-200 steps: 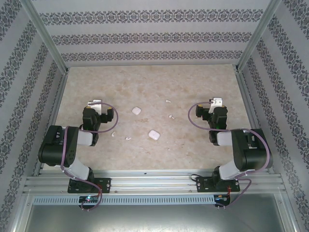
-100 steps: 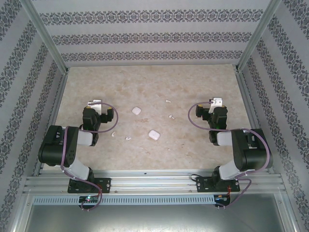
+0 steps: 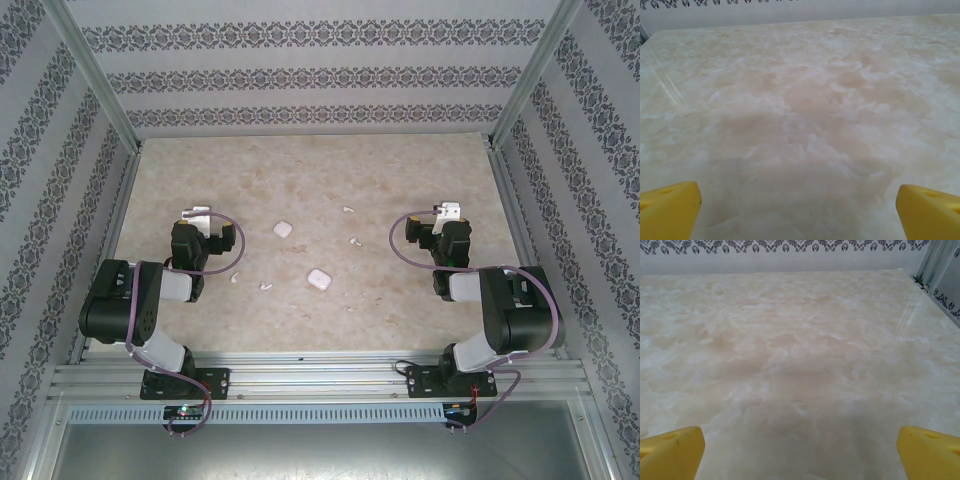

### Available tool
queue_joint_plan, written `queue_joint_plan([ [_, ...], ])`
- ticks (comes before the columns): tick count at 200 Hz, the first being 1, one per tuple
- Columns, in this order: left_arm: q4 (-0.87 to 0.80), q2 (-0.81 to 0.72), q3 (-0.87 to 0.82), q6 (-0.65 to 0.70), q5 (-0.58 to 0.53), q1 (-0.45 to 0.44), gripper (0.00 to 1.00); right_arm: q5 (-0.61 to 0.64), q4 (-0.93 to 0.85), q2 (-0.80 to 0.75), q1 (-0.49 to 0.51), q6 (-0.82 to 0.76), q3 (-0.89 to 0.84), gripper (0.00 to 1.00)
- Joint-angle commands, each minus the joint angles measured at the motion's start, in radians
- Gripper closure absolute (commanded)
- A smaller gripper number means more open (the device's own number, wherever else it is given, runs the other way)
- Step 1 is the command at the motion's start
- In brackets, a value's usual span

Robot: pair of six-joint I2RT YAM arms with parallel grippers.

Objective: Insert wireless bluetooth earbuds into charging case

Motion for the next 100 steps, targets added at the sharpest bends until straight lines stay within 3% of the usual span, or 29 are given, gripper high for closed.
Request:
queue_joint_plan([
  [1, -0.003, -0.004, 0.006, -0.014, 0.0, 0.008, 0.0, -0.019, 0.011, -0.006, -0.002, -0.017, 0.015, 0.02],
  [100, -0.014, -0.004, 0.012, -0.016, 0.005, 0.013, 0.0, -0.026, 0.01, -0.011, -0.001, -0.019, 0.014, 0.02],
])
